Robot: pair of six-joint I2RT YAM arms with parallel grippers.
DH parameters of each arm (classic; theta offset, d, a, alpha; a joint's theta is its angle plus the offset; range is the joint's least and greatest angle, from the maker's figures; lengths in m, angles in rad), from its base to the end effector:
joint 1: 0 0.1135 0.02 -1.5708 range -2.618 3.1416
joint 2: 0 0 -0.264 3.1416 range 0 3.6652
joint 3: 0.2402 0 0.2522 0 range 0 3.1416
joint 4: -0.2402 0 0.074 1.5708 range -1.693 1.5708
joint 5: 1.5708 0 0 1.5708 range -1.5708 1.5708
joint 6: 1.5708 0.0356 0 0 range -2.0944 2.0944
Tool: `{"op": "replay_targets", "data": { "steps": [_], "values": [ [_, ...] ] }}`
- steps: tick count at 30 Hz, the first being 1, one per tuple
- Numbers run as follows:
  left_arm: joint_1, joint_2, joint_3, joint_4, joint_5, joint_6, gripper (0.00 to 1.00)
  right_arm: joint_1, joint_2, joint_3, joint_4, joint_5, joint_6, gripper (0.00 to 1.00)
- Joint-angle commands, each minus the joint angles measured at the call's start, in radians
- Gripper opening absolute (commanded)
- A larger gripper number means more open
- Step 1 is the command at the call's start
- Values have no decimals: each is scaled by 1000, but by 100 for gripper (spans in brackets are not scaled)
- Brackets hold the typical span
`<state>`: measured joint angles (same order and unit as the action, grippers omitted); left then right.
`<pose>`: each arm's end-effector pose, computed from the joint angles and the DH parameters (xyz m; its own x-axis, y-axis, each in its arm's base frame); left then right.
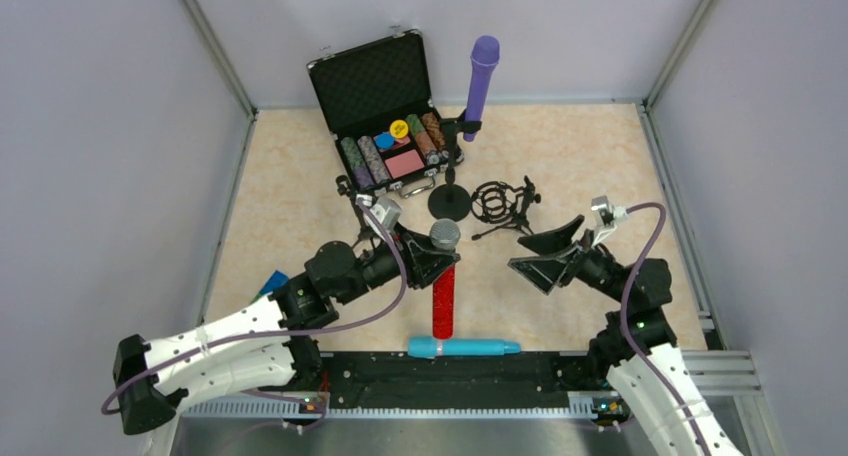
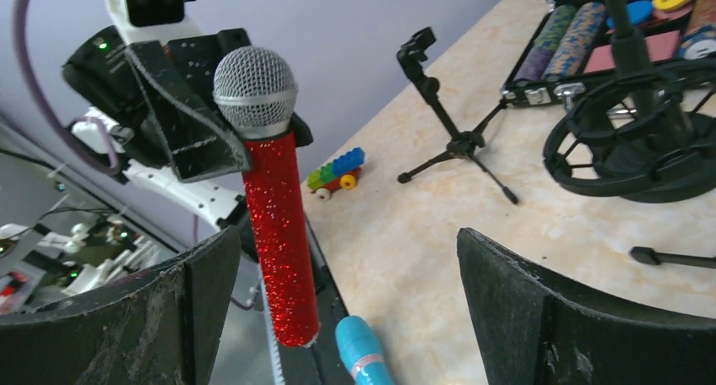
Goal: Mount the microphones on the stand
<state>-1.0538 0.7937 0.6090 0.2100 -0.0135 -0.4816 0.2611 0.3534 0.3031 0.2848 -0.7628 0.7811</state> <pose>0.0974 -0.1704 0.3185 -0.3884 -0.2538 -0.8858 0.7702 0.4382 -0.4633 0.1067 0.0540 0.2756 -0.4291 0.4122 -0.8037 -0.7516 0.3305 0.5708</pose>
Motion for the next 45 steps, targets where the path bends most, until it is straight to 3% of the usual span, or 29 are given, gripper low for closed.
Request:
{"op": "replay_targets", "data": {
  "steps": [1,9,25,31,39,45],
  "values": [
    [47,12,-34,229,99,-118,0,16,13,-61,281,-66,150,95],
    [90,80,-28,303,202,-170,0,98,99,-81,371,-52,169,93],
    [109,156,-19,388,310,-220,0,507,506,-59,698,123,92,80],
    [110,149,-27,391,309,-221,0,581,621,-60,877,189,115,69],
    [110,140,-36,385,311,-222,0,635,745,-25,962,195,120,61],
    [110,127,-42,356,300,-222,0,635,729,-30,955,217,109,57]
  ]
}}
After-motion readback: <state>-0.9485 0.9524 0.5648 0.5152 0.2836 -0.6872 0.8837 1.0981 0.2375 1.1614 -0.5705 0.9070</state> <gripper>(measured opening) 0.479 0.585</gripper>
